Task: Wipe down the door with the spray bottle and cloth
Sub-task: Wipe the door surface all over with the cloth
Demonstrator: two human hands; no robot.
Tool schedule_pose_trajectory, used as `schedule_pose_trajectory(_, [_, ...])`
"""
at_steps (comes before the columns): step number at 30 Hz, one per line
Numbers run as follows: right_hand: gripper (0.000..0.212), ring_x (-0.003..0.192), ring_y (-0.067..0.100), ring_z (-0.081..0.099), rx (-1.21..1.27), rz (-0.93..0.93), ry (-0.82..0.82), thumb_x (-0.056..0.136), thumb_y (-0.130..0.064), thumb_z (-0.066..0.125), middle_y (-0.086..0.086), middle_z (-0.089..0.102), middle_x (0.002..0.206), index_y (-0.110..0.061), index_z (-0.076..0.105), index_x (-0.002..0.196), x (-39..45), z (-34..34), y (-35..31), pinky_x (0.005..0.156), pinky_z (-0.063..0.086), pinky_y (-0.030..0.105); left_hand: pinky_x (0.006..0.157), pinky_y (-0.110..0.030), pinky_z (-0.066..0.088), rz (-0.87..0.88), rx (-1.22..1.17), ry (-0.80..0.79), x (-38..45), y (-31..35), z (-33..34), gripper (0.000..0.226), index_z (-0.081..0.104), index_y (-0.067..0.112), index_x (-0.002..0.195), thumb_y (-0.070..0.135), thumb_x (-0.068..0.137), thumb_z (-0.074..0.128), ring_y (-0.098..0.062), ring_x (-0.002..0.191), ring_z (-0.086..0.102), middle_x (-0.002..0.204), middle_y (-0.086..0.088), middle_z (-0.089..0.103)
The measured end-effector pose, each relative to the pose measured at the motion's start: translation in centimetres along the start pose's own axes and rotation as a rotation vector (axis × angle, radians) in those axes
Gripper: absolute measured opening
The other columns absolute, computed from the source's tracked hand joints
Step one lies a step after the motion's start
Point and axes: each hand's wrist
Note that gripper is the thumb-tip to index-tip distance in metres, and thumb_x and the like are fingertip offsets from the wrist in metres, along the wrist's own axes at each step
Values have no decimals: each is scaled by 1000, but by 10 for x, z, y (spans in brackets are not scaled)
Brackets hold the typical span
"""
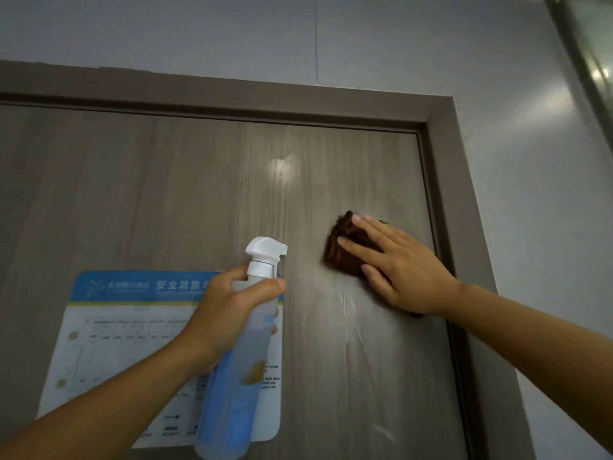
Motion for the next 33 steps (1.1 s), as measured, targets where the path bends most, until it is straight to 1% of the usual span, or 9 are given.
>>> schedule_pose_trajectory(3, [57, 157, 29, 16, 36, 265, 71, 107, -46, 26, 8, 15, 171, -34, 25, 162, 24, -7, 24, 124, 27, 51, 58, -37, 59, 4, 1, 2, 2, -2, 1, 22, 73, 7, 86, 26, 84, 84, -30, 67, 69, 76, -20, 69])
schedule_pose_trajectory(9, [56, 158, 32, 4, 114, 538, 116, 109, -42, 28, 9, 5, 172, -33, 16, 164, 83, -17, 27, 128, 11, 51, 61, -40, 62, 21, 22, 13, 3, 1, 4, 38, 71, 2, 90, 35, 73, 79, -29, 67, 69, 73, -15, 69])
schedule_pose_trajectory(12, [56, 159, 29, 3, 124, 446, 129, 109, -44, 27, 7, 6, 172, -34, 19, 163, 71, -13, 10, 128, 11, 50, 59, -39, 61, 20, 23, 7, 2, 1, 5, 36, 71, 3, 86, 35, 72, 79, -29, 66, 68, 73, -15, 69])
schedule_pose_trajectory(16, [53, 159, 23, 7, 45, 12, 63, 107, -40, 39, 6, 17, 171, -31, 34, 159, 19, -5, -10, 128, 12, 44, 64, -44, 60, 22, 48, 0, 3, -1, 5, 34, 70, 5, 83, 36, 73, 79, -30, 65, 67, 73, -16, 69])
schedule_pose_trajectory(19, [50, 158, 24, 16, 51, -67, 76, 106, -36, 44, 7, 24, 169, -26, 44, 155, 7, -3, -1, 127, 19, 41, 65, -45, 60, 34, 49, 4, 3, 1, 6, 35, 71, 4, 86, 35, 74, 80, -31, 65, 67, 73, -16, 69])
schedule_pose_trajectory(23, [54, 158, 26, 16, 90, 165, 123, 105, -42, 38, 5, 18, 171, -30, 36, 158, 21, -4, 15, 124, 27, 49, 66, -47, 60, 34, 39, 23, 2, 0, 6, 40, 70, -1, 90, 34, 73, 80, -32, 67, 66, 72, -18, 67])
schedule_pose_trajectory(26, [55, 158, 29, 12, 141, 420, 177, 107, -40, 40, 7, 13, 172, -30, 30, 161, 46, -9, 23, 126, 22, 49, 73, -61, 61, 54, 86, 39, 1, -3, 5, 38, 72, 6, 88, 39, 72, 81, -31, 68, 68, 77, -27, 68])
schedule_pose_trajectory(28, [56, 158, 33, 11, 139, 493, 186, 108, -39, 39, 10, 11, 172, -28, 27, 162, 65, -14, 28, 127, 17, 49, 74, -65, 59, 58, 89, 47, 1, -4, 5, 43, 72, 7, 87, 44, 67, 82, -31, 68, 69, 82, -31, 68])
schedule_pose_trajectory(33, [59, 158, 35, 7, 105, 549, 169, 108, -40, 33, 13, 7, 172, -26, 20, 163, 100, -16, 26, 127, 10, 47, 73, -60, 61, 67, 91, 47, 3, -4, 4, 35, 74, 10, 85, 41, 71, 82, -31, 68, 70, 79, -25, 70])
Point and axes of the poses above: each hand's wrist, its own x-axis towards the middle knuckle, its own z-axis out of the palm, y = z × x
